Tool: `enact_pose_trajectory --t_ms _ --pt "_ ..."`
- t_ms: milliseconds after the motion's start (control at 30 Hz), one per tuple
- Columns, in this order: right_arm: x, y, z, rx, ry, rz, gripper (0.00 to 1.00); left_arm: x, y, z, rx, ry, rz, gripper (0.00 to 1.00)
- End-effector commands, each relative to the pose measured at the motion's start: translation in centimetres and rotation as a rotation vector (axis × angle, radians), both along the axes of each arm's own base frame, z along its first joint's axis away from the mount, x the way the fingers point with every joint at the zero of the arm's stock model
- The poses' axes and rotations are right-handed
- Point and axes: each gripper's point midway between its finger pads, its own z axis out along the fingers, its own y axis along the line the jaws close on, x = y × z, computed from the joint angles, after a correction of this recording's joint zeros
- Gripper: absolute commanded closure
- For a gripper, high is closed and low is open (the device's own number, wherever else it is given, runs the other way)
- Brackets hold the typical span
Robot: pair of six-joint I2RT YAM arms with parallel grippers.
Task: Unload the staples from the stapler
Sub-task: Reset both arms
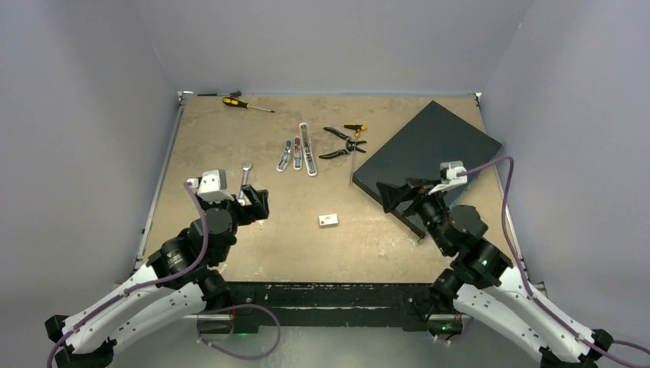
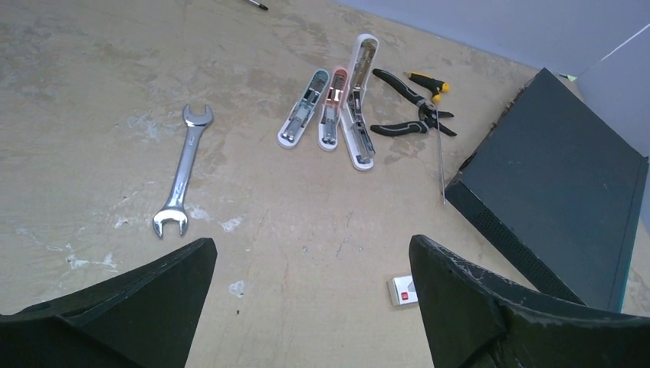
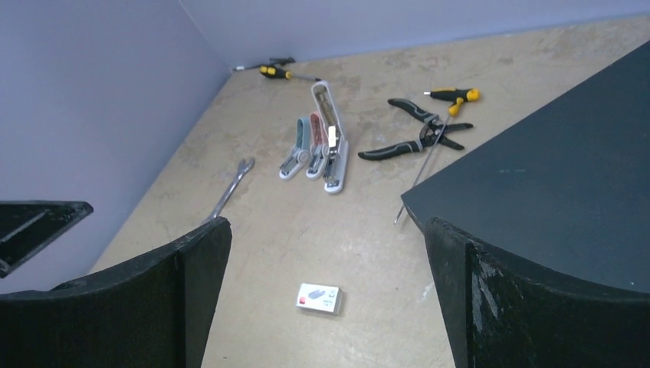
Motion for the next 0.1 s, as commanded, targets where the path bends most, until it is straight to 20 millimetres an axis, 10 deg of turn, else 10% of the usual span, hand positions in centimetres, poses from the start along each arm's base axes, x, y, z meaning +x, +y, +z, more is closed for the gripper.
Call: enact_pose_trajectory --t_ms 0,67 --pt "0.16 -1.46 1.28 0.039 -0.059 -0.065 0.01 0.11 0.45 0.16 -0.002 -0.016 0.023 0.05" --pt "0.14 -1.86 1.34 0.038 -0.064 -0.080 0.01 0.09 0.81 0.09 -0.001 -0.013 0.042 0.05"
